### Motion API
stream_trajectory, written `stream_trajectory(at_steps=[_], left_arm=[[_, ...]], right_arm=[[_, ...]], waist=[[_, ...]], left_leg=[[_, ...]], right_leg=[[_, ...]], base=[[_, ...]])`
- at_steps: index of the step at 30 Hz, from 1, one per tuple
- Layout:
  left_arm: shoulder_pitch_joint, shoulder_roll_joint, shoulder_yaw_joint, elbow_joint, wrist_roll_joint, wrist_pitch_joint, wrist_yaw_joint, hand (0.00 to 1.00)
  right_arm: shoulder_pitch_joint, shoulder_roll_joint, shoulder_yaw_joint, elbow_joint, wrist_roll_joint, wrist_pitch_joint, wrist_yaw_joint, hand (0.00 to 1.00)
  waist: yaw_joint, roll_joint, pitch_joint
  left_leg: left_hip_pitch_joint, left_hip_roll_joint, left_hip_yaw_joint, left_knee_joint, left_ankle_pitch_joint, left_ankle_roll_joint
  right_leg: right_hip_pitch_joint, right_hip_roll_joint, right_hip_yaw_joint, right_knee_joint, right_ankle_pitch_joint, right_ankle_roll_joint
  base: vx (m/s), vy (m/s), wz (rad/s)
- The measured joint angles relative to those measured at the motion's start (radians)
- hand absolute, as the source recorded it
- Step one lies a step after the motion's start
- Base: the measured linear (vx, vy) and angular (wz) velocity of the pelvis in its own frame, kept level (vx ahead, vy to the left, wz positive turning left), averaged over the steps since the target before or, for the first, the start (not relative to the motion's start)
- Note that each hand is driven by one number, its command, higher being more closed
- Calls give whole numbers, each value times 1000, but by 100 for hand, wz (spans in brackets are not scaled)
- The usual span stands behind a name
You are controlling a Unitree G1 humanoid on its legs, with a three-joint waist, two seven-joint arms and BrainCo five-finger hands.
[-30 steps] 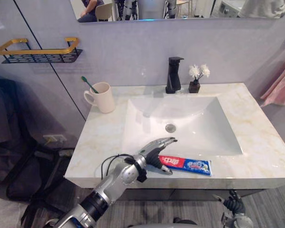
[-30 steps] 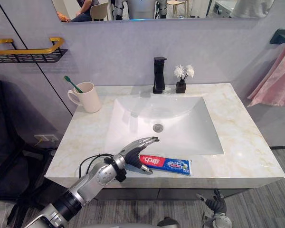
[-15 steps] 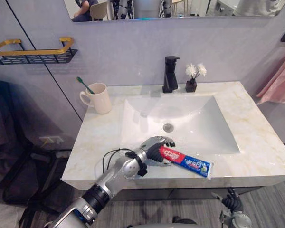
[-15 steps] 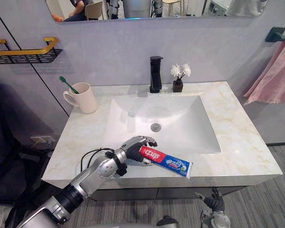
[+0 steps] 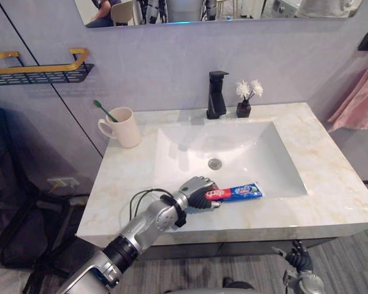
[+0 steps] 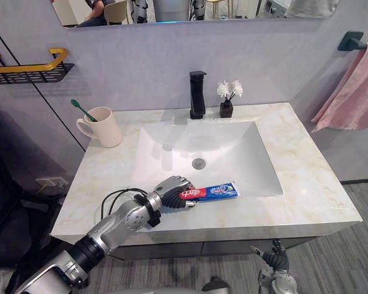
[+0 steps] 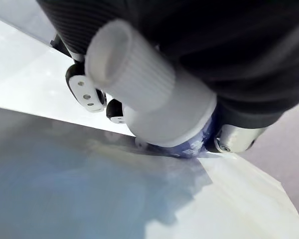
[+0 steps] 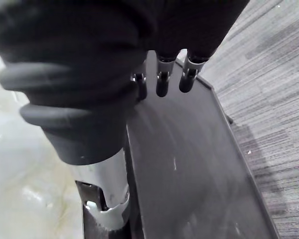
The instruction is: Organize washtable
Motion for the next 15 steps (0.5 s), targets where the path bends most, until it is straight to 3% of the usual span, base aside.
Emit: stream_trajectory(at_steps=[5, 10, 11, 14, 15], left_arm=[[55, 1, 104, -25, -4, 32, 11, 100], [121, -32, 266, -150, -67, 63, 76, 100], [130, -55, 309, -198, -103, 64, 104, 100], [138, -86, 346, -265, -126, 64, 113, 100], [152, -111, 375, -315, -136, 61, 114, 100]], right_arm=[[6, 18, -137, -19, 13, 23, -30, 0], [42, 50, -383, -89, 55, 50, -75, 0], [54, 51, -460, -183, 74, 57, -97, 0], [62, 50, -529, -338, 81, 61, -127, 0], [60, 48, -557, -477, 81, 63, -147, 0]], waist=[[3, 17, 2], [8, 17, 4], [7, 13, 6], [6, 11, 7], [6, 1, 12]], left_leg=[[1, 5, 21, 13, -12, -3], [-4, 13, 48, 18, -21, -6], [-2, 12, 63, 18, -25, -4], [2, 12, 81, 21, -31, 1], [6, 13, 92, 31, -40, 0]], right_leg=[[-3, 3, 21, 0, 2, 0], [-27, 10, 51, 11, 2, 0], [-36, 10, 70, 18, 1, 0], [-39, 10, 87, 28, 1, 1], [-39, 11, 100, 31, 1, 2]], base=[[-27, -14, -11], [-1, -17, -18], [-2, 6, -33], [7, 8, -24], [-17, 11, -23]])
